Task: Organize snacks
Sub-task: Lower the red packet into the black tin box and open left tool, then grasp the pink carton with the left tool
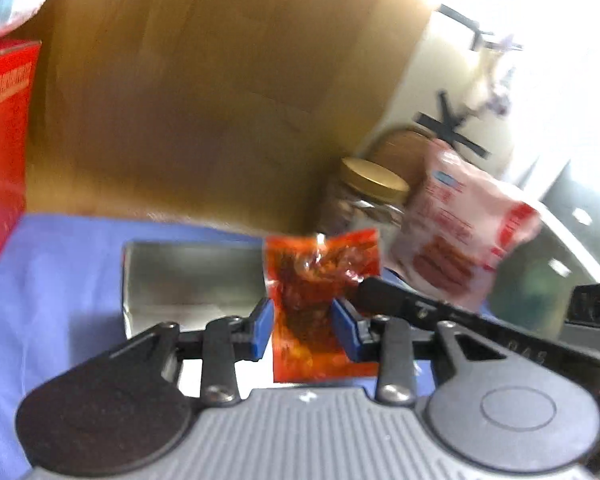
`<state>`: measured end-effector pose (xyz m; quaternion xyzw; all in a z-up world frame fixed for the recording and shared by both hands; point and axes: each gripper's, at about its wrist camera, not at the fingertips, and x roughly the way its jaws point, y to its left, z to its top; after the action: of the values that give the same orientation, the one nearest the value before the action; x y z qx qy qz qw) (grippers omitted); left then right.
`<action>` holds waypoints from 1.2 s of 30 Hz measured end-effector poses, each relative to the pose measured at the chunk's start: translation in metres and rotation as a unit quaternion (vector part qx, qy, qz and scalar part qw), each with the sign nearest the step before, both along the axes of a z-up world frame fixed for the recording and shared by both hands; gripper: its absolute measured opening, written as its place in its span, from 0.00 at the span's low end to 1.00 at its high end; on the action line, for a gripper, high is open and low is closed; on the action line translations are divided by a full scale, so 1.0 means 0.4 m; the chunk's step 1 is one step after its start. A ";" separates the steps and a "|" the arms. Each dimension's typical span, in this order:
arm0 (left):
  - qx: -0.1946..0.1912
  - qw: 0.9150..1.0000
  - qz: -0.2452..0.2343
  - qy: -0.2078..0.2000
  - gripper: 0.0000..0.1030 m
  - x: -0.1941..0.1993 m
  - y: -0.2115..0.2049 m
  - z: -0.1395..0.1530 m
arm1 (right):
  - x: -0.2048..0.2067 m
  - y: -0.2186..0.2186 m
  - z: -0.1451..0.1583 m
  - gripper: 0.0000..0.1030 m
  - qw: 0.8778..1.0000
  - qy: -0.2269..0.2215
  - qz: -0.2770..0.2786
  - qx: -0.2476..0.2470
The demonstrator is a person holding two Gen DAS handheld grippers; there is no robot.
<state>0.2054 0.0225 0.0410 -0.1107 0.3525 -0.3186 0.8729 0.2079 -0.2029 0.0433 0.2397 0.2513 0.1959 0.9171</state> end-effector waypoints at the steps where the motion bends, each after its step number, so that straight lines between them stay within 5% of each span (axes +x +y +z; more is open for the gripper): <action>1: 0.007 1.000 0.006 -0.002 0.28 0.016 -0.009 -0.007 | 0.030 0.001 -0.013 0.07 1.000 0.003 -0.005 -0.011; 6: 0.033 0.999 0.036 -0.018 0.33 0.014 -0.003 -0.023 | 0.093 0.044 -0.061 0.14 0.993 0.012 -0.047 -0.110; 8: 0.031 0.999 0.037 -0.025 0.33 -0.015 0.023 -0.017 | 0.066 0.024 -0.053 0.19 0.995 -0.001 -0.041 -0.094; 14: 0.056 0.997 0.043 -0.035 0.35 -0.133 0.114 -0.042 | -0.095 -0.008 -0.066 0.28 0.998 -0.004 0.005 -0.058; 16: 0.083 0.995 0.045 -0.041 0.44 -0.154 0.111 -0.038 | -0.159 0.021 -0.082 0.28 0.997 -0.006 0.029 -0.066; 21: 0.091 0.995 0.034 -0.036 0.44 -0.178 0.105 -0.053 | -0.303 0.115 -0.127 0.36 0.985 -0.021 0.064 -0.160; 25: 0.106 0.994 0.014 -0.023 0.44 -0.169 0.095 -0.105 | -0.330 0.167 -0.152 0.36 0.969 -0.015 0.063 -0.237; 27: 0.109 0.994 0.002 -0.003 0.54 -0.150 0.083 -0.142 | -0.323 0.184 -0.168 0.35 0.961 -0.003 0.071 -0.269; 30: 0.109 0.994 0.011 0.025 0.55 -0.124 0.075 -0.192 | -0.317 0.194 -0.186 0.25 0.948 -0.006 0.070 -0.309; 36: 0.063 0.997 0.012 0.030 0.55 -0.135 0.101 -0.172 | -0.276 0.147 -0.173 0.28 0.954 -0.016 -0.002 -0.301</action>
<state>0.1515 0.0629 -0.0276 -0.0688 0.3967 -0.2820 0.8708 0.0973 -0.1440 -0.0259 -0.0498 0.2835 0.1131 0.9510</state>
